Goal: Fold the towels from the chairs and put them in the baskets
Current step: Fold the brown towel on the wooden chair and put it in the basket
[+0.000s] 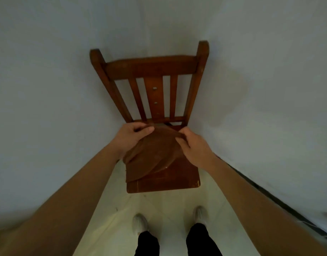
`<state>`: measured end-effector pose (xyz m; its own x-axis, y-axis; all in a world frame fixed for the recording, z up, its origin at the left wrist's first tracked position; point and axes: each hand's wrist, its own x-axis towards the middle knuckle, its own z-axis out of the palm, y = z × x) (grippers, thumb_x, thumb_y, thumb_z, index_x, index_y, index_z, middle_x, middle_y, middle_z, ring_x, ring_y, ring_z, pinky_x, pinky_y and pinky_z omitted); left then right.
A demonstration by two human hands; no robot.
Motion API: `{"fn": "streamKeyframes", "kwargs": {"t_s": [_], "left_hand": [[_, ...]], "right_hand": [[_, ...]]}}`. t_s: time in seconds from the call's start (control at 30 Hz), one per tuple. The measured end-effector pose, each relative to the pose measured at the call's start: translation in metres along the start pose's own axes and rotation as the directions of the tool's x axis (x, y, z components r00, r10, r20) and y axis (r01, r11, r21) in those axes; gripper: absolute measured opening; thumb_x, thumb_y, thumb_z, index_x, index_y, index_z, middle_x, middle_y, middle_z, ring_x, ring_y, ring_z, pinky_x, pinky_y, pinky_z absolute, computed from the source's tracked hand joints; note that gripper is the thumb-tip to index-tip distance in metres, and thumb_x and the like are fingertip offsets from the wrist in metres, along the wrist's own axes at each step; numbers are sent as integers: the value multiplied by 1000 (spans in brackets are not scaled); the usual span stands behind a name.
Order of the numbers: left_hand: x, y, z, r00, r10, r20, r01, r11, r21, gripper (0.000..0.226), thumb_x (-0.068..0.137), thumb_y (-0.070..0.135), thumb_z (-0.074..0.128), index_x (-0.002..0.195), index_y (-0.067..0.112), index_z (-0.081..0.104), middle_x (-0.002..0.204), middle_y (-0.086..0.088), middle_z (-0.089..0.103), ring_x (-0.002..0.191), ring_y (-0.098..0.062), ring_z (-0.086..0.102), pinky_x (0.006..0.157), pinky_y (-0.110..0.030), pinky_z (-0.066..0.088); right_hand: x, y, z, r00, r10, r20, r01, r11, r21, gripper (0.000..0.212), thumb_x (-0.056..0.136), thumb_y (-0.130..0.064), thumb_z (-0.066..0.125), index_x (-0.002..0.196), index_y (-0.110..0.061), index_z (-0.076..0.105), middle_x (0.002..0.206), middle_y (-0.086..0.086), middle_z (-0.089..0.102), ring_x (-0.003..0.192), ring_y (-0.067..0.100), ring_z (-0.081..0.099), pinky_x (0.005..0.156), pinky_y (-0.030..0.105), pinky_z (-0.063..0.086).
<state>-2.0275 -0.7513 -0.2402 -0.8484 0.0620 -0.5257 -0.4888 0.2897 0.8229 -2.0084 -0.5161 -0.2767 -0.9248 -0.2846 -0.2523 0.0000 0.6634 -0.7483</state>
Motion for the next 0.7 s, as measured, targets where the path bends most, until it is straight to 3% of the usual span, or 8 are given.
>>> {"fn": "streamKeyframes", "kwargs": {"t_s": [0.1, 0.23, 0.33, 0.4, 0.5, 0.6, 0.7], "left_hand": [[-21, 50, -14, 989, 119, -88, -134, 974, -182, 11, 90, 26, 68, 94, 17, 72, 90, 1, 74, 85, -13, 71, 69, -18, 54], [-48, 100, -37, 941, 239, -241, -293, 930, -221, 7, 96, 19, 62, 94, 13, 65, 87, -3, 70, 76, -12, 68, 66, -19, 54], [-71, 123, -44, 905, 326, -273, -379, 909, -174, 5, 98, 12, 58, 94, 11, 60, 73, 6, 72, 66, -5, 67, 62, -16, 52], [-84, 132, -48, 889, 347, -298, -413, 890, -193, 7, 99, 11, 56, 92, 11, 57, 76, 3, 72, 72, -10, 68, 73, -22, 54], [-96, 145, -57, 860, 290, -421, -419, 870, -258, 10, 101, 16, 54, 90, 16, 55, 97, -12, 67, 89, -24, 64, 87, -41, 52], [-106, 153, -72, 821, 200, -534, -413, 854, -315, 12, 101, 23, 52, 97, 14, 57, 106, -14, 67, 100, -28, 66, 93, -43, 54], [-114, 155, -85, 844, 170, -508, -371, 870, -325, 26, 96, 28, 49, 98, 9, 67, 110, -18, 70, 104, -32, 67, 96, -44, 54]], "right_hand": [[-4, -36, -25, 1000, 20, 11, -20, 997, 73, 22, 107, -39, 38, 117, -24, 51, 85, -6, 62, 72, 9, 61, 60, 20, 43], [-15, -73, -56, 993, 53, 105, -57, 998, 39, 47, 90, -64, 55, 113, -23, 63, 96, -9, 64, 87, 11, 64, 74, 26, 52], [-16, -96, -79, 966, 49, 255, -19, 992, -121, 42, 82, -65, 66, 93, -25, 68, 85, -4, 66, 79, 12, 64, 70, 28, 53], [-17, -111, -92, 940, 74, 332, 4, 973, -229, 32, 87, -56, 68, 91, -24, 67, 83, -5, 64, 78, 11, 63, 68, 23, 50], [-20, -123, -112, 975, 73, 209, 3, 939, -345, 30, 98, -50, 56, 94, -21, 65, 88, -3, 63, 86, 18, 64, 74, 28, 49], [-27, -128, -134, 999, 38, 15, -32, 954, -299, 28, 100, -44, 54, 99, -17, 62, 94, 2, 63, 92, 23, 63, 76, 34, 49], [-39, -133, -156, 995, 19, -93, -44, 959, -279, 28, 98, -46, 56, 92, -20, 61, 90, 2, 63, 86, 23, 63, 74, 35, 50]]}}
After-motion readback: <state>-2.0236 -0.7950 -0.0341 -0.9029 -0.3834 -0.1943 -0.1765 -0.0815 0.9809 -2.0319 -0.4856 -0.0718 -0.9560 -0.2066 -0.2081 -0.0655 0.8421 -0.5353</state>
